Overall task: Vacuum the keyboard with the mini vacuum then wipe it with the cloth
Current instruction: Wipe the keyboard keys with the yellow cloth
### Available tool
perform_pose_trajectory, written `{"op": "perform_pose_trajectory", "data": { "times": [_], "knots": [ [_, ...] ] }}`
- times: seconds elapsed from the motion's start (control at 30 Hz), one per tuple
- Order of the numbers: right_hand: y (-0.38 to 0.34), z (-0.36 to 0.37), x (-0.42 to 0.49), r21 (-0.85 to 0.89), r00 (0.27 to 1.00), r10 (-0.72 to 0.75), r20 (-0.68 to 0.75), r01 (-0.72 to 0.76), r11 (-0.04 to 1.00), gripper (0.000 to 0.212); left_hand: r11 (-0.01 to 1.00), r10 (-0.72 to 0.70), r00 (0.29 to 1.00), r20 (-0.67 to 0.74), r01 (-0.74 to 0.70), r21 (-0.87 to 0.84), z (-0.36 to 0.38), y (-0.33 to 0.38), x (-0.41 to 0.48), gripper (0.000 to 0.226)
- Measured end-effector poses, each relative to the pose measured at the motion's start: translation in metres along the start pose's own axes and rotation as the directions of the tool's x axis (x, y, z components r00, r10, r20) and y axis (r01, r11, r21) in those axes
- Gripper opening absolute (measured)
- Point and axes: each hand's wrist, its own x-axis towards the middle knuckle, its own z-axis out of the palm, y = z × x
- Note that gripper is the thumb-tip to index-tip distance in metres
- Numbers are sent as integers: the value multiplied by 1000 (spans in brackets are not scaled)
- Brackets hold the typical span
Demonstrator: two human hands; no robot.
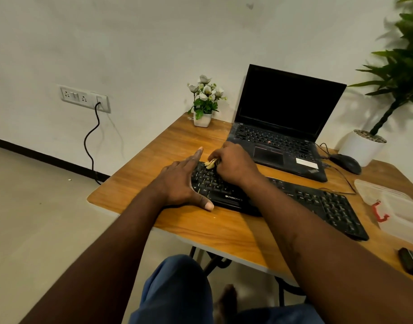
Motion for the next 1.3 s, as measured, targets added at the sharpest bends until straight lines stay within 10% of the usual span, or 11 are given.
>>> {"op": "perform_pose_trajectory", "data": {
  "times": [0.5,1.03,1.3],
  "knots": [
    [-19,-6,-1,36,985,-171,-19,172,984,35,999,-24,1000,-10,24,-24,0,-1,1,160],
    [-3,-39,-52,89,893,-337,298,325,941,37,1000,-28,1000,6,28,12,0,0,1,159],
    [-23,-11,-51,4,946,-308,106,309,951,36,1000,-30,1000,8,30,6,0,-1,1,160]
  ]
}}
